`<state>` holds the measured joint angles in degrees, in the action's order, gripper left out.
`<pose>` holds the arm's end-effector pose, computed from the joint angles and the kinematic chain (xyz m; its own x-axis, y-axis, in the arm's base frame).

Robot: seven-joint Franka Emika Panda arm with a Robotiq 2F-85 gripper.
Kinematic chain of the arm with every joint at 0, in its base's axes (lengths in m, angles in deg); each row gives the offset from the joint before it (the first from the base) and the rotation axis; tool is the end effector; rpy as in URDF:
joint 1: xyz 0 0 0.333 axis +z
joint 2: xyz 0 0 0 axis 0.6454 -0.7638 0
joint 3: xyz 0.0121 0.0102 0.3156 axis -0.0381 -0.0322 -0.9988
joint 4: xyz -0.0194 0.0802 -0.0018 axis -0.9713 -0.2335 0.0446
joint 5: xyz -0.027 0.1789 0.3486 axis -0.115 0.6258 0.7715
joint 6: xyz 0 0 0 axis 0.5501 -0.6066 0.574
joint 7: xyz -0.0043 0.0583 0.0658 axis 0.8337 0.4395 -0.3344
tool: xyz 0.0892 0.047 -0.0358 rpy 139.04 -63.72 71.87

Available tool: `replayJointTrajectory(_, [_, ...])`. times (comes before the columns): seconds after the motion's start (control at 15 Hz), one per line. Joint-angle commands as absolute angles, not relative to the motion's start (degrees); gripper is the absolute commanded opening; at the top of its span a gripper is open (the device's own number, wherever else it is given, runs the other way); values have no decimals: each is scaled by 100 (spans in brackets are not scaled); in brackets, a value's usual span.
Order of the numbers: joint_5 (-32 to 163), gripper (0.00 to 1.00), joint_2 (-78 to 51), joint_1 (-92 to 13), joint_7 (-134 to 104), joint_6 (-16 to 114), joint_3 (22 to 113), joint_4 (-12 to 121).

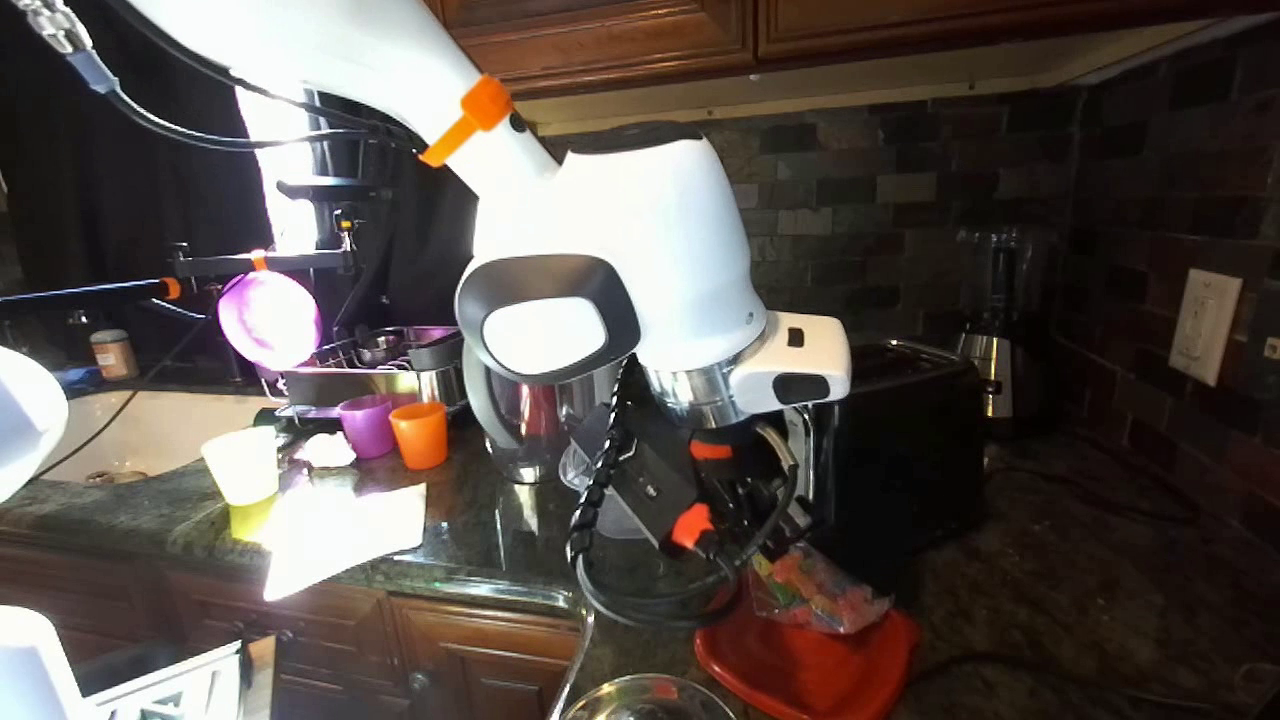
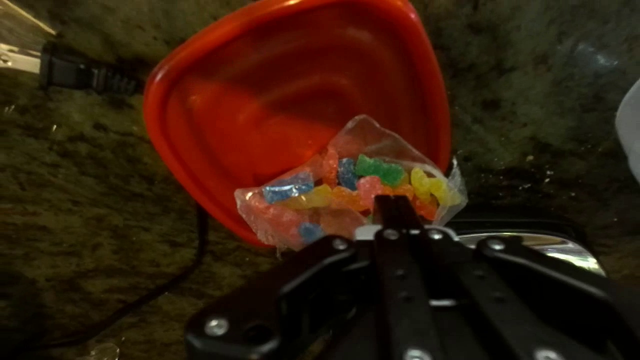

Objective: Move one gummy bear to the silver bowl

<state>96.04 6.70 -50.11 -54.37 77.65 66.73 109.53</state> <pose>0.4497 -0.1315 0.3168 0.9242 -0.0740 0.3747 -0.0488 -0.9959 -0.0763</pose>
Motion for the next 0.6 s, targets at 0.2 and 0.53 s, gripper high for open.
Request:
replayJointTrajectory(0.2, [8829,1,1289,-4966,-4724,6872,6962,11159])
replayJointTrajectory(0.53, [8115,1,1504,-4855,-4392,5923,7068,11077])
